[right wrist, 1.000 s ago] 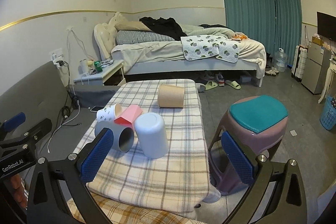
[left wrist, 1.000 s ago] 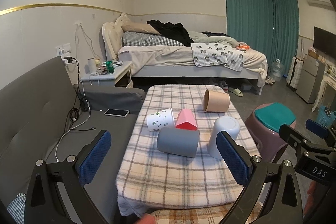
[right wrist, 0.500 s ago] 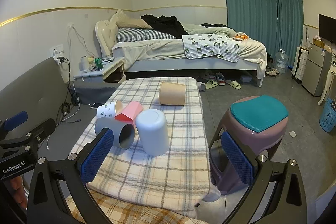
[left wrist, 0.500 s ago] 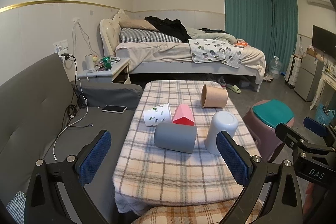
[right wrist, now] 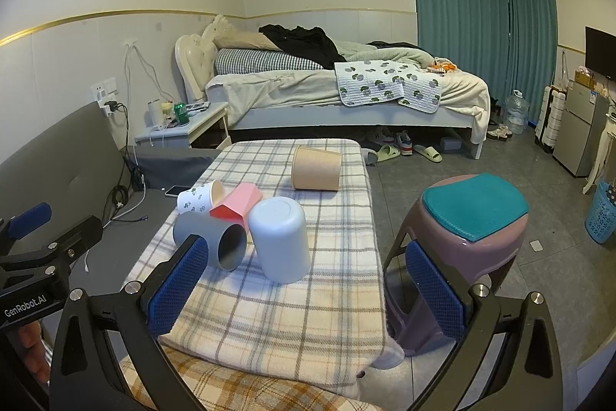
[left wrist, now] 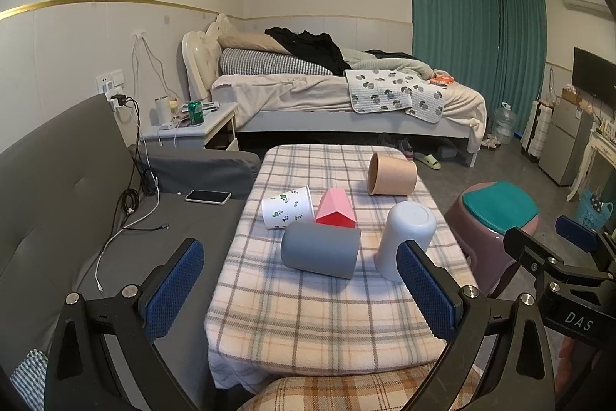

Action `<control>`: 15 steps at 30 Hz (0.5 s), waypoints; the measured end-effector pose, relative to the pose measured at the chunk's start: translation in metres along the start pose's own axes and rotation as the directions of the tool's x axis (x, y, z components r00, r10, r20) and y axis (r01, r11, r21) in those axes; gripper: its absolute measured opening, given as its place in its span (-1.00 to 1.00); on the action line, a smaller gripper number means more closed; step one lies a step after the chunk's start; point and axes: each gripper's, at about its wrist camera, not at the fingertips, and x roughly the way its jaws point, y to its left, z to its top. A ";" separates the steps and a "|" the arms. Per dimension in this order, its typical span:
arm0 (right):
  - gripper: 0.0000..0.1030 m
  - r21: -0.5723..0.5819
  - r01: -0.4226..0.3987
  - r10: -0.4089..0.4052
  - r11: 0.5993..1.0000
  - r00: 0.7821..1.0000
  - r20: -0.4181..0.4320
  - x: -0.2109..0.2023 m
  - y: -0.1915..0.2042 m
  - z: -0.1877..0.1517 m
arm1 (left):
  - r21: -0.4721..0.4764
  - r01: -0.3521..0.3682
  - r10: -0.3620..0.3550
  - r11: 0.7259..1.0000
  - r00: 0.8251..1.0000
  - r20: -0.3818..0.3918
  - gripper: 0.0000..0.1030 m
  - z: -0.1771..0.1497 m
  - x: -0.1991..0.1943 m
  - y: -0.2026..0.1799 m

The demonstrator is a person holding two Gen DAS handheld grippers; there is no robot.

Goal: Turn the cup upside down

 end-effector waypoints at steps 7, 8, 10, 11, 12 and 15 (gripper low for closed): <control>1.00 -0.001 0.000 0.000 1.000 1.000 0.000 0.000 0.000 0.000 | 0.000 -0.001 0.001 1.000 1.000 0.001 1.00 -0.001 0.000 -0.001; 1.00 0.000 -0.001 0.001 1.000 1.000 -0.001 0.000 0.000 0.001 | 0.000 -0.001 0.001 1.000 1.000 0.001 1.00 -0.001 0.000 -0.001; 0.99 0.000 -0.001 0.001 1.000 1.000 -0.002 0.000 0.000 0.000 | -0.002 0.001 -0.001 1.000 1.000 -0.001 1.00 -0.001 0.000 0.000; 1.00 -0.001 -0.001 0.001 1.000 1.000 -0.001 0.000 0.000 -0.001 | -0.003 0.001 -0.001 1.000 1.000 0.000 1.00 -0.001 0.000 0.000; 1.00 0.000 -0.001 0.001 1.000 1.000 -0.001 0.000 0.000 -0.001 | -0.001 0.001 -0.001 1.000 1.000 0.001 1.00 0.000 0.000 0.000; 1.00 -0.001 -0.001 0.001 1.000 1.000 -0.003 0.000 0.000 0.000 | 0.001 -0.001 0.001 1.000 1.000 0.000 1.00 -0.001 0.000 0.000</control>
